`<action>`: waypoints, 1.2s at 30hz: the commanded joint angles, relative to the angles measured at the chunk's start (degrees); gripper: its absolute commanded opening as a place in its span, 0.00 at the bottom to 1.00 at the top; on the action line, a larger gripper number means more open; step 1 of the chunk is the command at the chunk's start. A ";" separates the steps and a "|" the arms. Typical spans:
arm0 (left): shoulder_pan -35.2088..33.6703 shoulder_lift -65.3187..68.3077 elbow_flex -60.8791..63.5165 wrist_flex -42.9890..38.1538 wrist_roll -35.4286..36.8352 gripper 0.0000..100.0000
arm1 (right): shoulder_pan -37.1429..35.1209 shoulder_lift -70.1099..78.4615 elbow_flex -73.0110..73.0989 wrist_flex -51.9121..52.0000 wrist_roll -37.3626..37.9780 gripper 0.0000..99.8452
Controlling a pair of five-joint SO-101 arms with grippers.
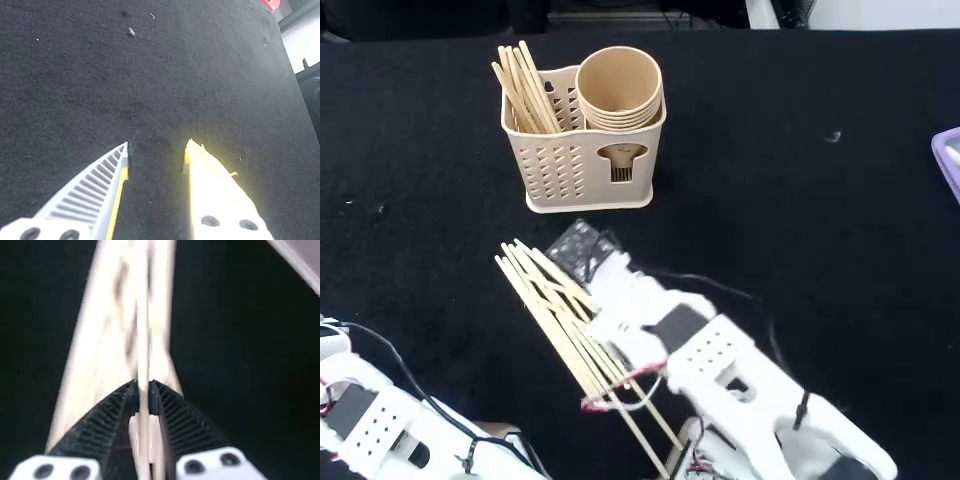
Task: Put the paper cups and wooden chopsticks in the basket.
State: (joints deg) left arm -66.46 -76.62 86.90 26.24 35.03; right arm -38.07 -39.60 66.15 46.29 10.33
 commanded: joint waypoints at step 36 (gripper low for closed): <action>2.24 -0.62 -2.68 -1.23 0.00 0.19 | 6.59 4.53 -2.68 -1.05 21.36 0.23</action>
State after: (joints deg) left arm -65.14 -76.62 86.90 26.15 35.03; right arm -32.53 -29.85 62.20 46.11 31.16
